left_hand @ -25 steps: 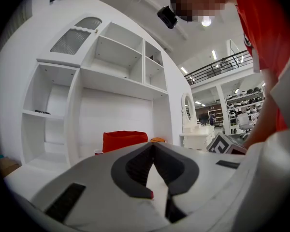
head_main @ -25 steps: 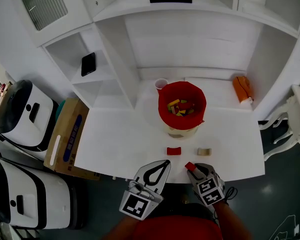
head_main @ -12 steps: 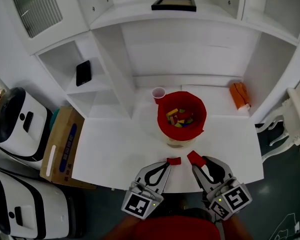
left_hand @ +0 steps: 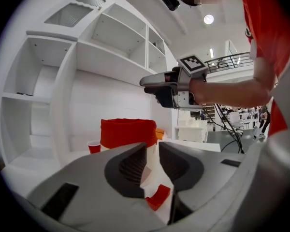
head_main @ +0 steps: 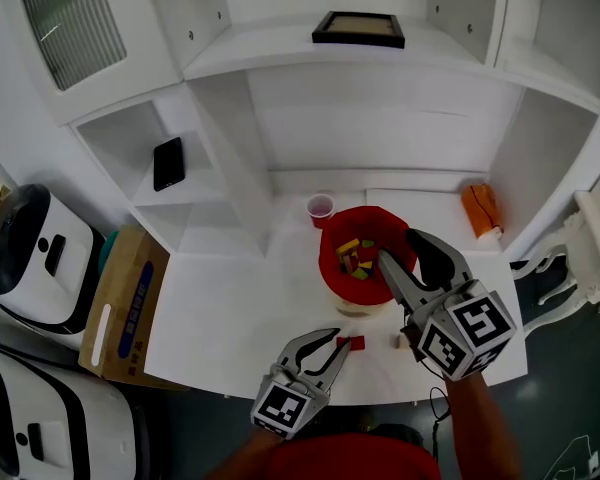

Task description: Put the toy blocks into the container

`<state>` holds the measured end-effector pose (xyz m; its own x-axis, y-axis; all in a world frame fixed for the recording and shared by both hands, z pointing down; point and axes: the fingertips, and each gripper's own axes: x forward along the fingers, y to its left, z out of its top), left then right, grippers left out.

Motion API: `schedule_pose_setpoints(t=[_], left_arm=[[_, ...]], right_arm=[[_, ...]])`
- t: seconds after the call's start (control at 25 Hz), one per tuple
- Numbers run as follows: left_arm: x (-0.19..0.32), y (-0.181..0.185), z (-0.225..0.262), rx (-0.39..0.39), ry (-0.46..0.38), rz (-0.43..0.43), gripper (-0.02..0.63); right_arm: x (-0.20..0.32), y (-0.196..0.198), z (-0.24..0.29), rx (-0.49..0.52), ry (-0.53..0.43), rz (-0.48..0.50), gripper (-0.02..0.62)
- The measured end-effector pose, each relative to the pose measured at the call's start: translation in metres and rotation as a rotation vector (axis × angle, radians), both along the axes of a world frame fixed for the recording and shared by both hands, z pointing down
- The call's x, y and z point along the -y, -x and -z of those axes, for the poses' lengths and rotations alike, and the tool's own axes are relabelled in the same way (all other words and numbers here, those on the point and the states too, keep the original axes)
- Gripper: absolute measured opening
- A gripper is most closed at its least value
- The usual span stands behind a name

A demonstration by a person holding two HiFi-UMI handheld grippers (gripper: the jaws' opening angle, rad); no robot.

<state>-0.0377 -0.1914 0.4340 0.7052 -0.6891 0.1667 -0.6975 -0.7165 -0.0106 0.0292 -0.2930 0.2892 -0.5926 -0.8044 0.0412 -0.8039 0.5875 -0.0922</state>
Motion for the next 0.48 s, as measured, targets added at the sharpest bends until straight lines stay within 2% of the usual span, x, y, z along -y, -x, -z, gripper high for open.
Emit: schedule_pose_setpoints(t=[0.12, 0.24, 0.32, 0.36, 0.48], left_arm=[[0.006, -0.001, -0.016, 0.061, -0.004, -0.049, 0.189], [0.009, -0.003, -0.037, 0.125, 0.041, -0.089, 0.255], [0.010, -0.004, -0.055, 0.167, 0.080, -0.123, 0.258], [0.010, -0.005, -0.064, 0.188, 0.103, -0.144, 0.258], [0.009, -0.010, -0.097, 0.275, 0.178, -0.216, 0.258]], right_arm=[[-0.005, 0.000, 0.005, 0.003, -0.033, 0.015, 0.221], [-0.020, -0.006, 0.005, 0.006, -0.074, 0.010, 0.107], [-0.032, -0.011, 0.002, -0.007, -0.093, -0.007, 0.014], [-0.038, -0.013, 0.000, -0.017, -0.098, -0.009, -0.005], [-0.051, -0.019, -0.007, -0.031, -0.093, -0.008, -0.005]])
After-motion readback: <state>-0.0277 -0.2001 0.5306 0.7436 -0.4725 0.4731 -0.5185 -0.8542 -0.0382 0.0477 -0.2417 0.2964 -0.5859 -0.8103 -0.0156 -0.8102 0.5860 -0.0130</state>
